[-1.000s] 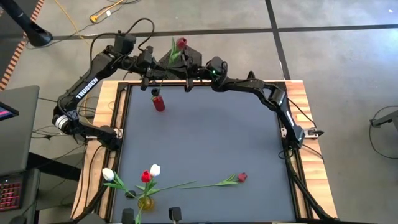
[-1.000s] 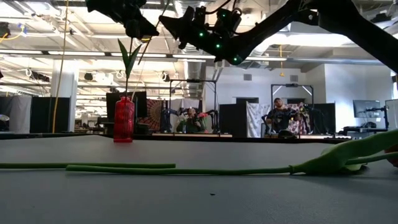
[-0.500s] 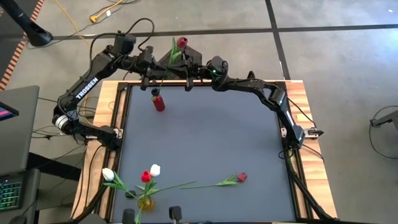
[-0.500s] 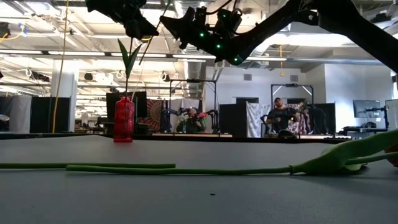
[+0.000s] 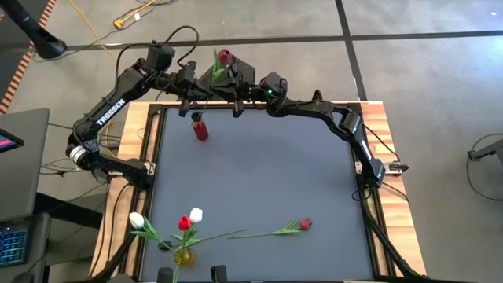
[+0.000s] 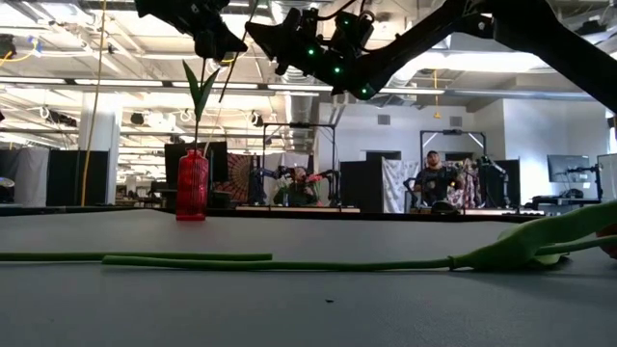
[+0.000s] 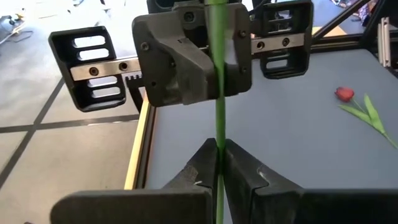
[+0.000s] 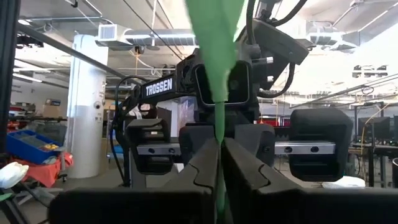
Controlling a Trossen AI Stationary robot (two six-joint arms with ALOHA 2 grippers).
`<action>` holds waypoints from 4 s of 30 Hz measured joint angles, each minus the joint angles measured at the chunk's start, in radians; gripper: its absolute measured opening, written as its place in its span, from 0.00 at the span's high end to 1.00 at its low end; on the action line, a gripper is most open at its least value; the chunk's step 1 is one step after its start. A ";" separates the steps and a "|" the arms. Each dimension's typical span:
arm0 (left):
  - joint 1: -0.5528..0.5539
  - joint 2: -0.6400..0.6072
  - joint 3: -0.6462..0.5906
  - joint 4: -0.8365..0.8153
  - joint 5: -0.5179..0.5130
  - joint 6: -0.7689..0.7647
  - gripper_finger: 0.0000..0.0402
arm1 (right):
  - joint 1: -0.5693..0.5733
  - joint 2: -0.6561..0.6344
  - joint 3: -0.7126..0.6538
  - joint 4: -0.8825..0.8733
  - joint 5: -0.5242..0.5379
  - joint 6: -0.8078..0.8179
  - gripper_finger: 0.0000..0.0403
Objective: Sort flowers into vase by color
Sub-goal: Put the top dark red tulip into the red vase
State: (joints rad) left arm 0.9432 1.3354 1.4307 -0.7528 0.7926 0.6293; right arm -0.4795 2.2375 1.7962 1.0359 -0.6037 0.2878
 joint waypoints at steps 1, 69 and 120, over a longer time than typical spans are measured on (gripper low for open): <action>0.000 0.000 0.000 0.000 -0.007 0.002 0.99 | 0.001 0.000 0.000 -0.001 0.000 0.000 0.87; 0.313 -0.429 -0.711 0.883 -0.025 -0.624 1.00 | -0.202 0.001 -0.001 -0.040 -0.842 0.366 0.47; 0.100 -0.512 -1.070 1.070 -0.318 -0.674 1.00 | -0.170 0.000 -0.001 -0.059 -0.918 0.526 0.47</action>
State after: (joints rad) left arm 1.0431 0.8230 0.3611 0.3173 0.4749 -0.0448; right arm -0.6497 2.2375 1.7950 0.9772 -1.5214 0.8135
